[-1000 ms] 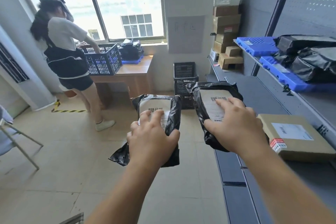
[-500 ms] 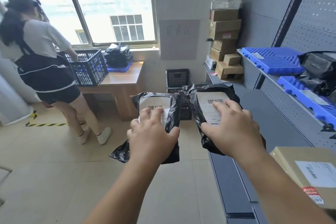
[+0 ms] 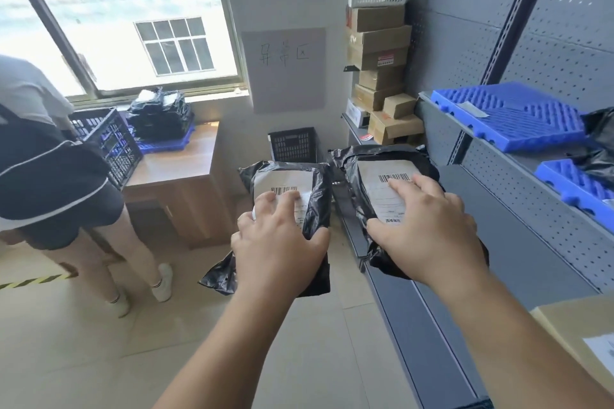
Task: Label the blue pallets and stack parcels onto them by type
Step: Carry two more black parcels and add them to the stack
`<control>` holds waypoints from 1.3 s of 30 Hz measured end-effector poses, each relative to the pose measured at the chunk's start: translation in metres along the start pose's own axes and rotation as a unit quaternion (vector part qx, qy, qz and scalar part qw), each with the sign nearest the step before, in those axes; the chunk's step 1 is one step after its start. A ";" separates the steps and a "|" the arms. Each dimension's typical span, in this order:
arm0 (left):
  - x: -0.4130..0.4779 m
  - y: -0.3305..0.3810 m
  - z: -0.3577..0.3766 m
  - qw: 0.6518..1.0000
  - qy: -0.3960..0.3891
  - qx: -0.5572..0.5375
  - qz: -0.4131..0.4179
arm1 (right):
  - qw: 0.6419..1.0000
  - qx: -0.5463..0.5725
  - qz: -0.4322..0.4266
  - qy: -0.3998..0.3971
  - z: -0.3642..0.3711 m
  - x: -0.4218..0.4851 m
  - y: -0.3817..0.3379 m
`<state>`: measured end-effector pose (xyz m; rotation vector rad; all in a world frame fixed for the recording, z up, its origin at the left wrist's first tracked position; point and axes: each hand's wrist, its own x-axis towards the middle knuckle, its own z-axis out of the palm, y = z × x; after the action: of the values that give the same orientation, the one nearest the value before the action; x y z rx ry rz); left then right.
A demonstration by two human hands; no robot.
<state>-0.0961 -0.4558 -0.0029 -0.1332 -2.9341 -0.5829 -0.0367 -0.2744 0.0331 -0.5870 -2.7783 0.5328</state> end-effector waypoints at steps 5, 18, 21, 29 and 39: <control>0.056 0.035 0.011 0.999 0.013 -0.020 0.022 | 1.000 0.002 0.002 0.016 0.001 0.059 0.010; 0.154 0.167 0.042 0.990 0.012 -0.049 0.133 | 0.993 -0.014 0.056 0.104 -0.055 0.161 0.081; 0.173 0.204 0.053 0.982 0.001 -0.064 0.180 | 0.985 -0.043 0.087 0.144 -0.072 0.168 0.102; 0.203 0.307 0.085 0.937 -0.040 -0.134 0.320 | 0.944 -0.113 0.208 0.232 -0.106 0.168 0.144; 0.203 0.409 0.092 0.835 -0.097 -0.210 0.499 | 0.846 -0.186 0.377 0.329 -0.150 0.144 0.162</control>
<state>-0.2608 -0.0317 0.0985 -1.6989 -2.3087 -0.9925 -0.0619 -0.0294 0.1274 -1.6179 -1.9076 -0.1103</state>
